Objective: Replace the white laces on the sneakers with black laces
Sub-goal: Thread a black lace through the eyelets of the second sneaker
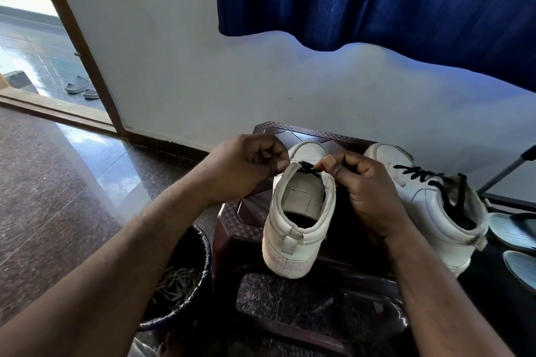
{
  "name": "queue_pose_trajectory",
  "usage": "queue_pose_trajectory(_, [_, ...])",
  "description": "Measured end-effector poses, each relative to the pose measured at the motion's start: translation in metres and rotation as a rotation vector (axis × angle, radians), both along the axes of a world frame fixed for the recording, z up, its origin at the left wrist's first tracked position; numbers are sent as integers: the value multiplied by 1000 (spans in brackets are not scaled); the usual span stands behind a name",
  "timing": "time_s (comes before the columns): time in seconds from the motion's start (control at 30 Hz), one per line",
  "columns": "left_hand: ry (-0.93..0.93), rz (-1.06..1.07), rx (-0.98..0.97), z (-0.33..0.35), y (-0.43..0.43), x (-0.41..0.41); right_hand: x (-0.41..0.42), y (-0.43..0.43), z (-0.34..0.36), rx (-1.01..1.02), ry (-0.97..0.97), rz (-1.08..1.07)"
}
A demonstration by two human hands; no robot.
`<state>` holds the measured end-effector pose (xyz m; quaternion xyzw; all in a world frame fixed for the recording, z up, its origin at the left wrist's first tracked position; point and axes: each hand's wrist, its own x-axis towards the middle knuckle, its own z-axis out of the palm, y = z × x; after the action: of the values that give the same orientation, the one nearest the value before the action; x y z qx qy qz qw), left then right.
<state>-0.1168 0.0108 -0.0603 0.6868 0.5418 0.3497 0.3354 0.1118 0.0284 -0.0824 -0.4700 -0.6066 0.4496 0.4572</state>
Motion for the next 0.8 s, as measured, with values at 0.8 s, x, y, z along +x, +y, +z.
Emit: queue_pose_trajectory(0.8, [-127,120,-200,-4,4,15,-32,-19,14,126,-554,-165])
